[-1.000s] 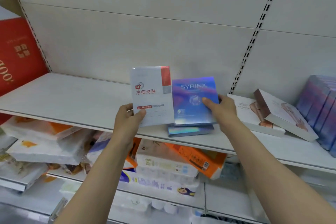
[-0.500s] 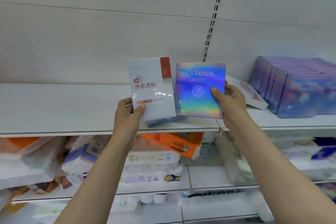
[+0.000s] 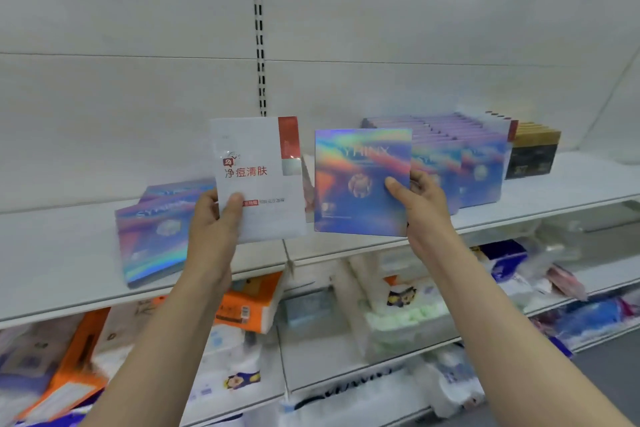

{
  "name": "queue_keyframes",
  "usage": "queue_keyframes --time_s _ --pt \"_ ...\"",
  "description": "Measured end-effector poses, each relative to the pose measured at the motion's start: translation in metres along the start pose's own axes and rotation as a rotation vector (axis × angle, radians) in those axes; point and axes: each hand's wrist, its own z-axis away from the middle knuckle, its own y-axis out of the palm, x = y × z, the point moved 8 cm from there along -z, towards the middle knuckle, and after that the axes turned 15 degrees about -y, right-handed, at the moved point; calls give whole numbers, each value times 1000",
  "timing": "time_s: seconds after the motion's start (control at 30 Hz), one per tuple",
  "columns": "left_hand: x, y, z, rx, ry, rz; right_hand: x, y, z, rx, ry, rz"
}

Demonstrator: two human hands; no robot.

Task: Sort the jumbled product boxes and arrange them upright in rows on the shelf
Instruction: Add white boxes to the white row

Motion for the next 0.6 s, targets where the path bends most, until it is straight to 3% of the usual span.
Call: queue_keyframes --time_s 0.33,0.6 --pt "54 210 45 40 -48 -12 -16 -198 -102 4 44 -29" --pt "75 330 57 110 -118 3 -41 -295 -175 38 68 -4"
